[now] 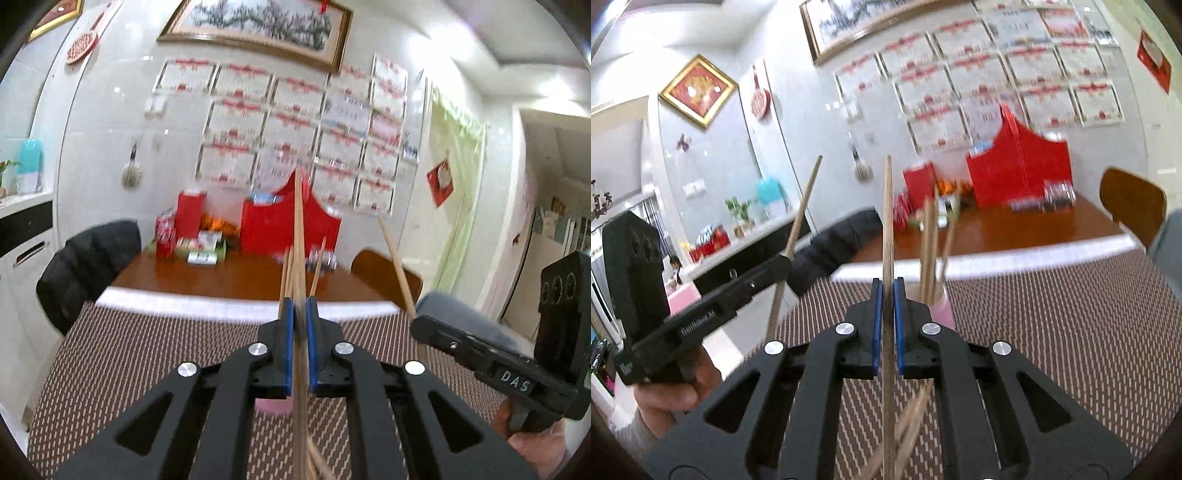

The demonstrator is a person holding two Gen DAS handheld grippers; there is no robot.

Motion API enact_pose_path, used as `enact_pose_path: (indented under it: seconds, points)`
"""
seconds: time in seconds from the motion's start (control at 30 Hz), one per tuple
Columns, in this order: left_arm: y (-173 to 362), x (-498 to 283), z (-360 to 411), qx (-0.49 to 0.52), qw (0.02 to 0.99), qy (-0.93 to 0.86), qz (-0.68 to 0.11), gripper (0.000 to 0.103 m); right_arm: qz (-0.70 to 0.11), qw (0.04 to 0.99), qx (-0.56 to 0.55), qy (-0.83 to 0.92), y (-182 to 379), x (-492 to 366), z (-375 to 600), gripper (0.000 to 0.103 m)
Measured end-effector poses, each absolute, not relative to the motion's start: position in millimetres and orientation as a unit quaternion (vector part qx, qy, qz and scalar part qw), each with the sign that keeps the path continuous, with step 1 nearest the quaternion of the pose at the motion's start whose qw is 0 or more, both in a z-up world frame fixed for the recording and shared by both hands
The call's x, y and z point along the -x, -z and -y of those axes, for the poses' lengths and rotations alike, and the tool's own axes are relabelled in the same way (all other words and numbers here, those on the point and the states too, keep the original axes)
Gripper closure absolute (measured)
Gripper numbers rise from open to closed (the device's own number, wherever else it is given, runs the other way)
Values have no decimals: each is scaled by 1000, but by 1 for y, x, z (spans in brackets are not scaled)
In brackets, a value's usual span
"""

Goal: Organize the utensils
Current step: 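Lift both held chopsticks up over the pink cup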

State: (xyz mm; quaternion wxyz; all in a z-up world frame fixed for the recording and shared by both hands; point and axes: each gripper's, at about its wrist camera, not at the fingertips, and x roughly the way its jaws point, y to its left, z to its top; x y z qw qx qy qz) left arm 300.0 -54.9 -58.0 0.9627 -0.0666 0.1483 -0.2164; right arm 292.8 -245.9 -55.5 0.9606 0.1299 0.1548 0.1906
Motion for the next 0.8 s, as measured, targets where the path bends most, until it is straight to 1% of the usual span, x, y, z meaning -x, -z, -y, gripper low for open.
enact_pose_path:
  seconds: [0.2,0.37,0.57,0.8]
  points:
    - [23,-330,64,91,963,235,-95,97,-96,969,-123,-191,14,-323,237,97]
    - [8,-358,69,110,964,235,-61,97,-72,971,-132,-184,-2,-359,232,97]
    - [7,-394,80,125,963,237,-42,97,-55,974,-144,-167,2,-399,226,97]
    - [34,-429,89,137,960,239,-47,97,-50,973,-167,-149,24,-435,233,97]
